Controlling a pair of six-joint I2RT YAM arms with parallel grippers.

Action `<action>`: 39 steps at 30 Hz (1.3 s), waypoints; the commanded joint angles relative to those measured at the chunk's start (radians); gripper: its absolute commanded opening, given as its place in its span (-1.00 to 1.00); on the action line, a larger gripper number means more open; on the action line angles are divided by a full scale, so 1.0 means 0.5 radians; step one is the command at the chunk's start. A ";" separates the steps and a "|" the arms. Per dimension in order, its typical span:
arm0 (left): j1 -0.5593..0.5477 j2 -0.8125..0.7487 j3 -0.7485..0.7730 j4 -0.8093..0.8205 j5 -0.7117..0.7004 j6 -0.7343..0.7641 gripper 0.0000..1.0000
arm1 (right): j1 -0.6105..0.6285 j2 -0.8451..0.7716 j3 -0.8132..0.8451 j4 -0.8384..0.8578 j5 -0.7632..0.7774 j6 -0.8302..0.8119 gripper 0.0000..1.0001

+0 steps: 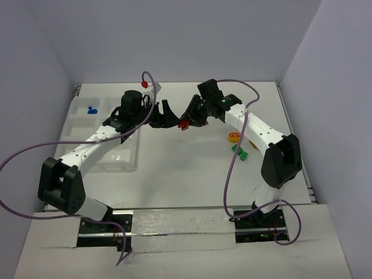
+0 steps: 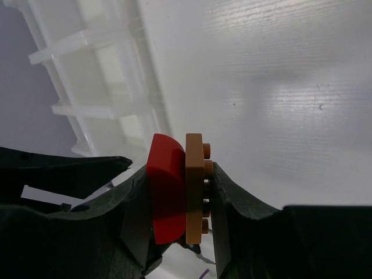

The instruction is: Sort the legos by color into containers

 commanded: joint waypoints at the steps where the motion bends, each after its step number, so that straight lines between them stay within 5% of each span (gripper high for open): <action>1: -0.064 0.021 0.077 0.147 0.055 -0.062 0.68 | 0.010 -0.026 0.022 0.071 -0.056 0.127 -1.00; 11: -0.083 0.072 0.086 0.162 -0.038 -0.097 0.65 | 0.012 -0.043 -0.026 0.109 -0.194 0.204 -1.00; 23: -0.083 0.121 0.121 0.112 -0.122 -0.106 0.30 | 0.021 -0.079 -0.028 0.098 -0.233 0.234 -1.00; 28: -0.083 0.138 0.129 0.111 -0.090 -0.130 -0.01 | 0.031 -0.083 -0.023 0.098 -0.241 0.239 -1.00; 34: -0.083 0.176 0.102 0.155 0.041 -0.218 -0.61 | 0.036 -0.083 -0.010 0.111 -0.246 0.227 -0.99; 37: -0.080 0.171 0.092 0.162 0.069 -0.229 -0.89 | 0.034 -0.089 -0.010 0.124 -0.246 0.211 -0.75; 39: -0.070 0.150 0.079 0.164 0.087 -0.231 -1.00 | 0.031 -0.095 -0.013 0.157 -0.269 0.183 -0.19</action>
